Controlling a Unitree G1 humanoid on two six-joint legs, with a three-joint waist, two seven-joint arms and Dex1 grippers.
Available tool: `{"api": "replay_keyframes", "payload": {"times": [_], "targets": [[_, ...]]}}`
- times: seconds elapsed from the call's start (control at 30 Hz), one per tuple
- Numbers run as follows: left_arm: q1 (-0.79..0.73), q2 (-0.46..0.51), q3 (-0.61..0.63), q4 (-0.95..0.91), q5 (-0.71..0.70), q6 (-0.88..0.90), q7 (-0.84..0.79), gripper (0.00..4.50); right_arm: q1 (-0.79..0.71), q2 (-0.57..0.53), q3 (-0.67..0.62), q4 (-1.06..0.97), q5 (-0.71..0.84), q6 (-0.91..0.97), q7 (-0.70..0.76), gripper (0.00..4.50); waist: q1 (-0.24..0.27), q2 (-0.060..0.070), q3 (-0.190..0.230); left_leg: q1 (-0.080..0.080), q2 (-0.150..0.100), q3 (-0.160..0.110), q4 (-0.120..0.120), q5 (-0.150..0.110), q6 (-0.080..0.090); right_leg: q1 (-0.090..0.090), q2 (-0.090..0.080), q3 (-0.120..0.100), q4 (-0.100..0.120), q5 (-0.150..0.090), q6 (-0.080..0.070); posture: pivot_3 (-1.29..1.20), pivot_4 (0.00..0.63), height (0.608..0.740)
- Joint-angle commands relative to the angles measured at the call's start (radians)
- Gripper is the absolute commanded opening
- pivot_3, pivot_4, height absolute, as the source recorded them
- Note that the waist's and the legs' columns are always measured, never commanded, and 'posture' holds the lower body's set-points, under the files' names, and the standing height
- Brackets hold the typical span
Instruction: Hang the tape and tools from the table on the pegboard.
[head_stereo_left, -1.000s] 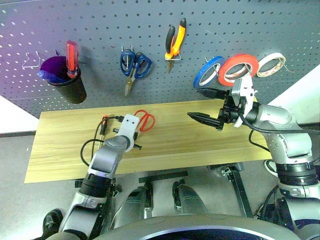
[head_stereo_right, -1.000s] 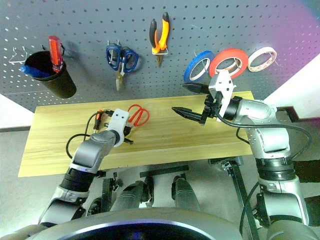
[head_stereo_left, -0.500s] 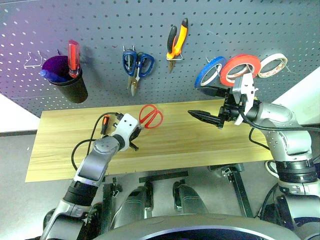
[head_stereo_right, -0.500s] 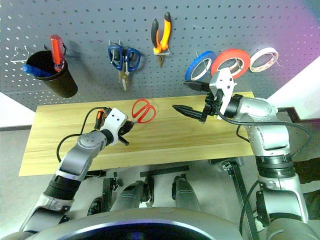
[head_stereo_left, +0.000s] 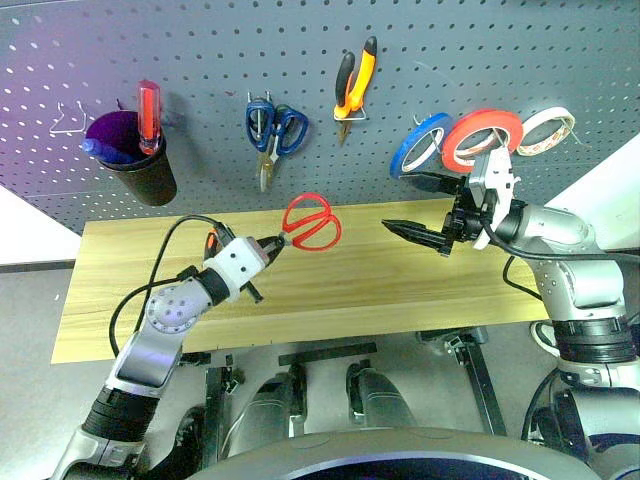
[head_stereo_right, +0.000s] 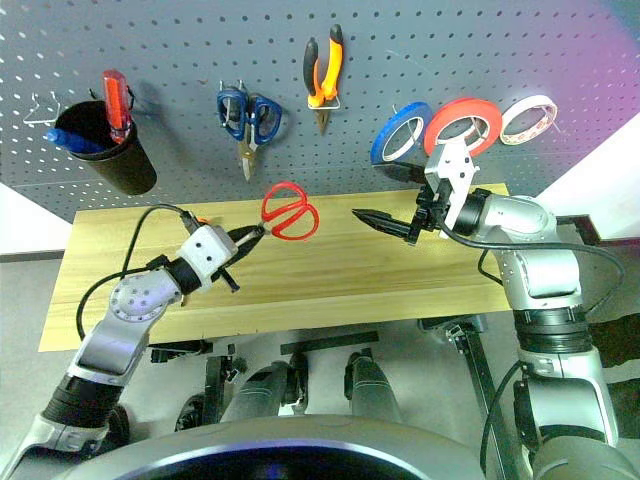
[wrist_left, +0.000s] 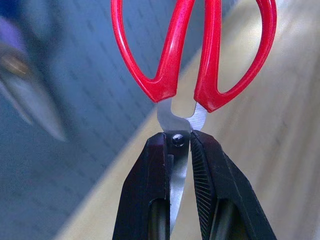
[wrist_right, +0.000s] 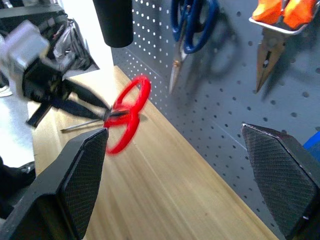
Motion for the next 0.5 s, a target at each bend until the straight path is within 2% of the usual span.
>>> {"api": "replay_keyframes", "payload": {"times": [0.03,0.23,0.5], "targets": [[0.026,0.015,0.086,-0.067,-0.005,-0.096,0.028,0.3,0.027,-0.038,-0.063,-0.061,0.101,0.036,0.082,4.5,0.003,0.0,0.0,0.0,0.0,0.0,0.0,0.0,0.0,0.0,0.0,0.0,0.0,0.0,0.0,-0.12,0.281,0.739],[0.042,0.03,0.152,-0.089,-0.021,-0.163,0.022,0.3,0.057,-0.083,-0.101,-0.041,0.139,0.038,0.162,4.5,0.016,0.0,0.0,0.001,0.0,0.0,0.001,0.0,0.0,0.001,0.0,-0.001,0.001,0.001,0.001,-0.11,0.275,0.739],[0.004,0.027,0.178,-0.142,-0.012,-0.174,0.044,0.3,0.063,-0.129,-0.157,-0.006,0.172,0.058,0.222,4.5,0.027,0.0,0.0,0.001,0.0,0.0,0.003,0.0,0.0,0.002,-0.001,-0.002,0.001,0.002,0.002,-0.11,0.266,0.739]]}}
